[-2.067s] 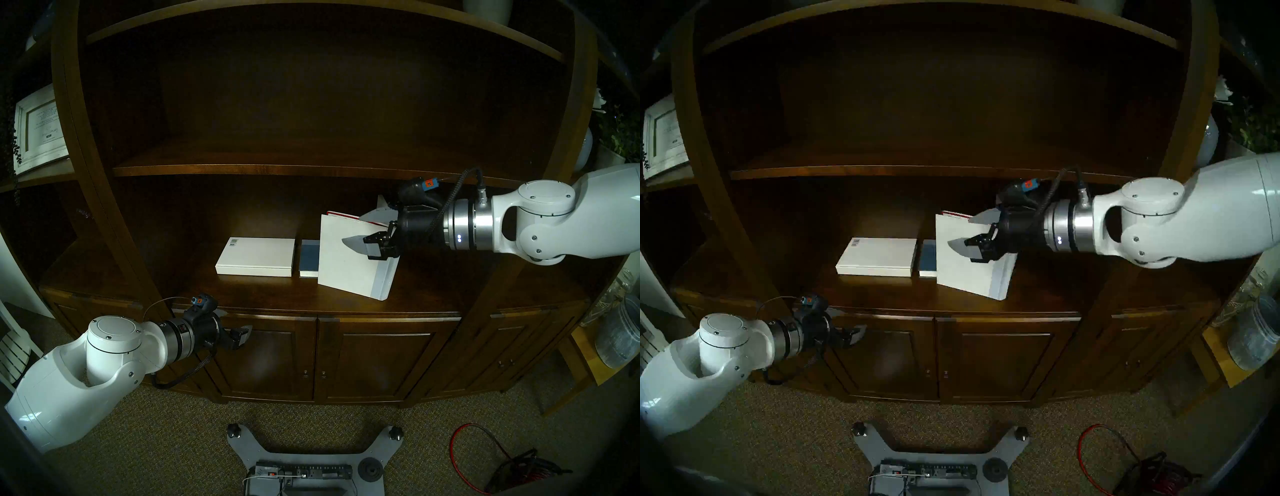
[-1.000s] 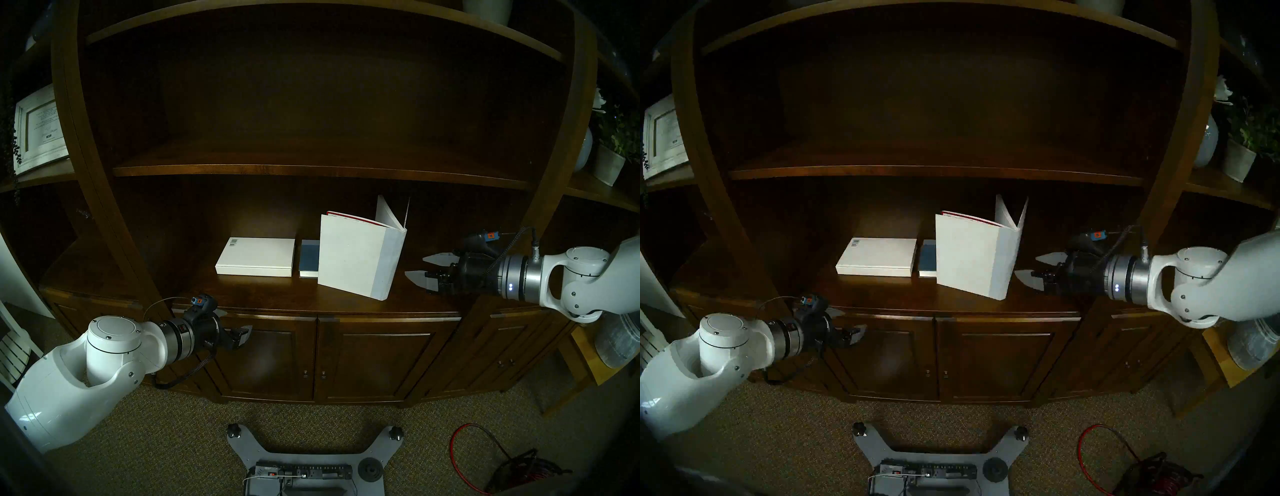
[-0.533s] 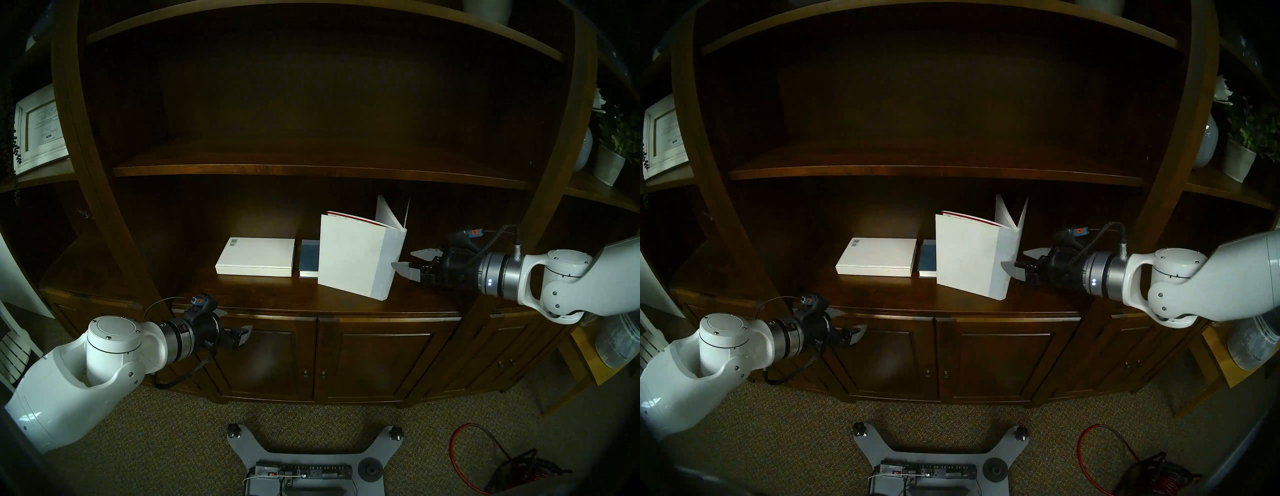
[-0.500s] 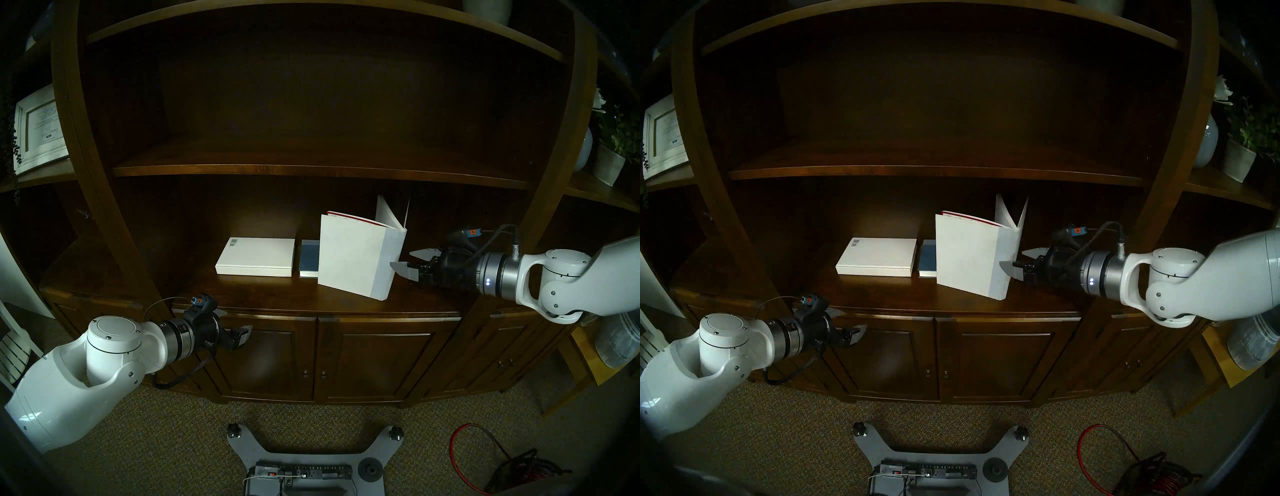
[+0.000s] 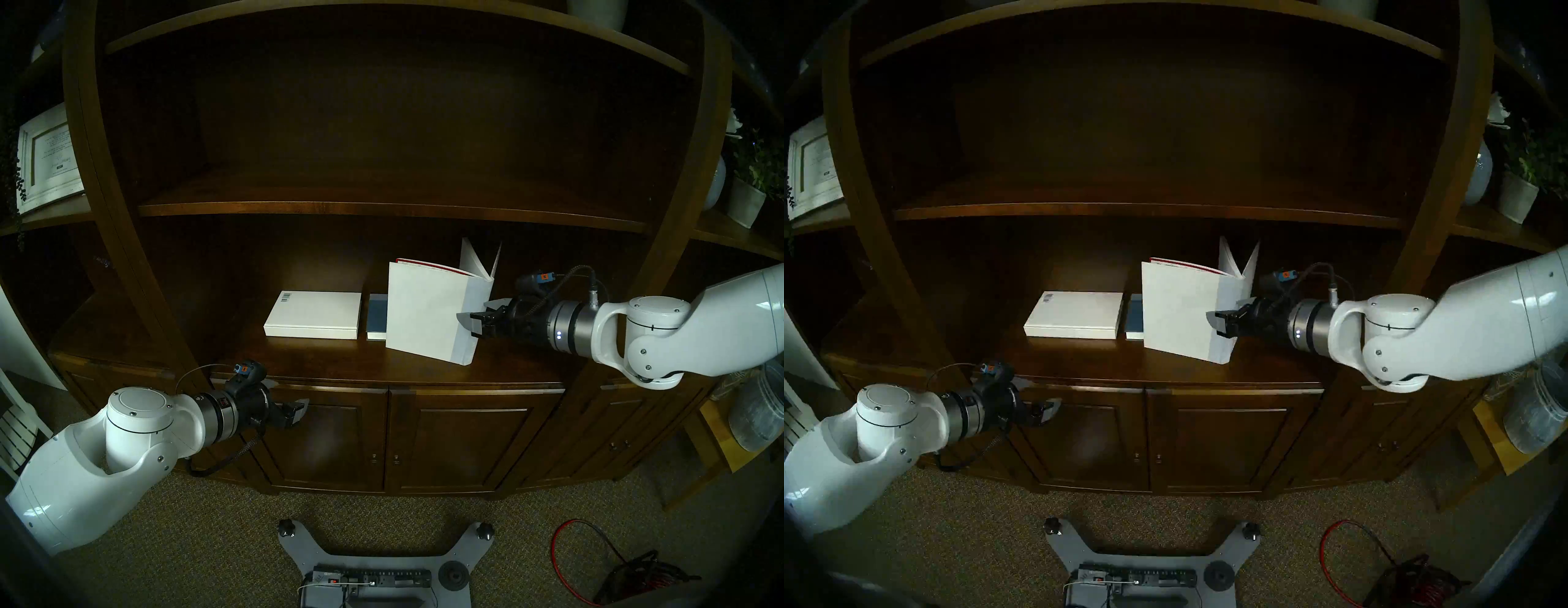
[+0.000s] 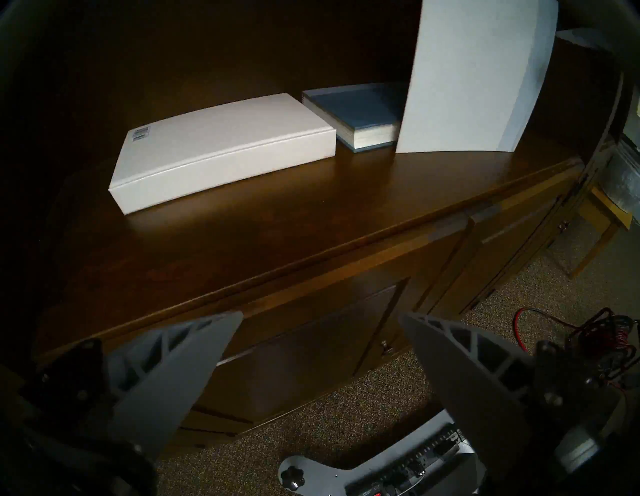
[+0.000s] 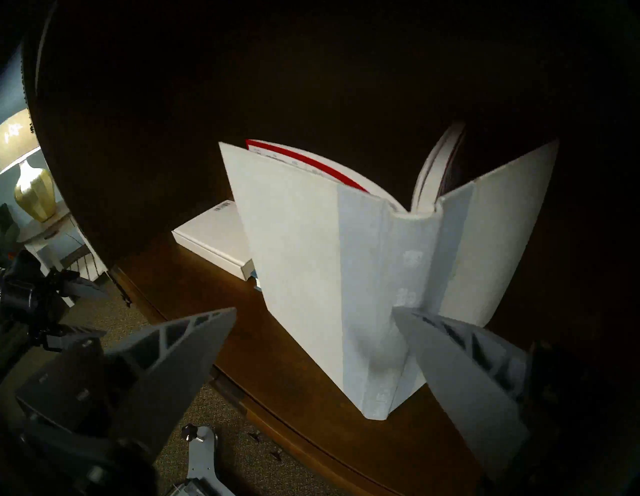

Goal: Close the books and align them horizontally on the shelf

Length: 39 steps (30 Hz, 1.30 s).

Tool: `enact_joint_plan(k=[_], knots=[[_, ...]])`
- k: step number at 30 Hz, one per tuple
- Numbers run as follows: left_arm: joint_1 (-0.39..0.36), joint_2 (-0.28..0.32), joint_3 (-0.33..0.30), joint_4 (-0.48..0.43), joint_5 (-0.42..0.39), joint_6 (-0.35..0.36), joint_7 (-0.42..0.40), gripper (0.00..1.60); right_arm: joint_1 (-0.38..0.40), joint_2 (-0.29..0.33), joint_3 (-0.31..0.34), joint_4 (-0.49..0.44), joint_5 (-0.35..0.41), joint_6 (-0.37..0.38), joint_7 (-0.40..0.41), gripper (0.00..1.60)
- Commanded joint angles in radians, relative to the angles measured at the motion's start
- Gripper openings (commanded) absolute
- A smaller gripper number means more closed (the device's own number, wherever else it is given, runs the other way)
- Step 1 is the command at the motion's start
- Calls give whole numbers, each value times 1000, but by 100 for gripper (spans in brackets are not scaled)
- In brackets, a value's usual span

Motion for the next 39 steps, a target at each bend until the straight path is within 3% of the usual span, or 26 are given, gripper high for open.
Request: enact_joint_plan(k=[1,7,15,39], knots=[[-15,-1,-14,-15,-1,-9,1,160,-22,-69,63,2,11,-39,-102,160],[-15,-1,-14,-15,-1,-9,1,160,-30,-97,81,-11,11,-55,-225,160],[-15,-1,-15,-15,-1,-9,1,160,16,-94,58,-33,28,-43,-320,160],[-14,-1,-15,-16,-1,-10,1,160,13,-87,47,-27,-1,-60,-330,160]])
